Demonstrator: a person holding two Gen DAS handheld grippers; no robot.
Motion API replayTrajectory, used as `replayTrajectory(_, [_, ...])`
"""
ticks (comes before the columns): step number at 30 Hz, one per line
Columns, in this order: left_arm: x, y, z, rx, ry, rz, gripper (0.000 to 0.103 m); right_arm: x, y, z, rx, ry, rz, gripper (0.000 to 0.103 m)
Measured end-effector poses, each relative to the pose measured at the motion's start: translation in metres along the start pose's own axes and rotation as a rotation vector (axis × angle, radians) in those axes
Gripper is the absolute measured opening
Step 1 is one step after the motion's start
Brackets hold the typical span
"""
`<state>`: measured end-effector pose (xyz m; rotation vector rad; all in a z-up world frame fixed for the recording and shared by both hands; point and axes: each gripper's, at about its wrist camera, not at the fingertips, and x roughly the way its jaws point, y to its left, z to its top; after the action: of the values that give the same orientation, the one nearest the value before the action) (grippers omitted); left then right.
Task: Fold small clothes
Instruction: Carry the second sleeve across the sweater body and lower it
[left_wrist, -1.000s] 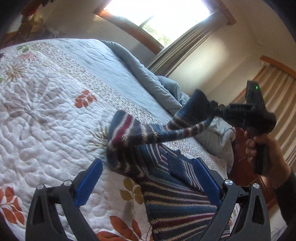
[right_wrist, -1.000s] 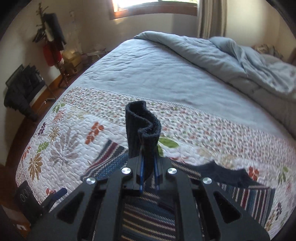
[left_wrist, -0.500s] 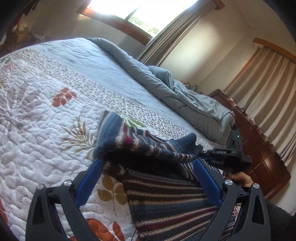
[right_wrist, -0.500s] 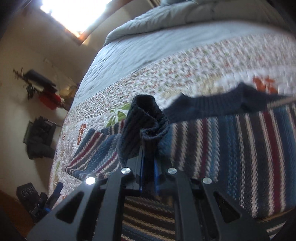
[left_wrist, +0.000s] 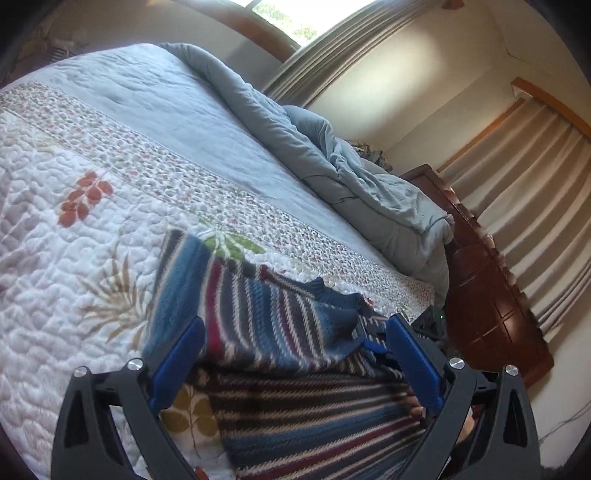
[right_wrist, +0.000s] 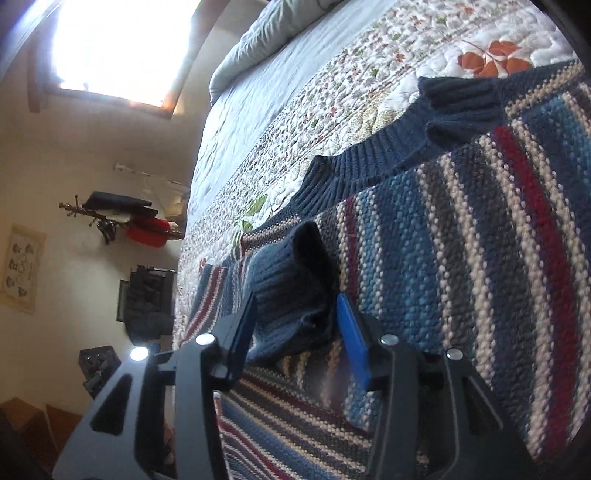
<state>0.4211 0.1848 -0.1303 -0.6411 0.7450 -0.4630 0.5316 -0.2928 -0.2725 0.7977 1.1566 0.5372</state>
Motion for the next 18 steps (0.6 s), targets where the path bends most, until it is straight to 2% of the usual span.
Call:
replayTrajectory(3, [0.018,0.001,0.014,0.002,0.053,0.018,0.099,0.007,-0.003,0.003,0.036,0.038,0.019,0.055])
replayTrajectory(4, [0.028,0.003,0.016,0.007,0.082,0.045,0.099,0.011,-0.001,0.003,0.032,0.057,0.035,0.055])
replayTrajectory(6, [0.04,0.007,0.014,0.011,0.115,0.058,0.099,0.014,0.004,0.003,0.032,0.091,0.055,0.056])
replayTrajectory(8, [0.052,0.013,0.009,0.008,0.14,0.084,0.099,0.021,0.008,0.002,0.029,0.114,0.026,0.056])
replayTrajectory(10, [0.059,0.019,0.003,0.004,0.156,0.097,0.099,0.026,0.012,-0.001,0.038,0.13,0.033,0.055])
replayTrajectory(16, [0.069,0.041,-0.012,-0.062,0.18,0.119,0.099,0.029,0.013,0.0,0.063,0.125,0.042,0.031])
replayTrajectory(18, [0.074,0.045,-0.016,-0.072,0.201,0.128,0.099,0.025,0.01,-0.002,0.047,0.137,0.038,0.016])
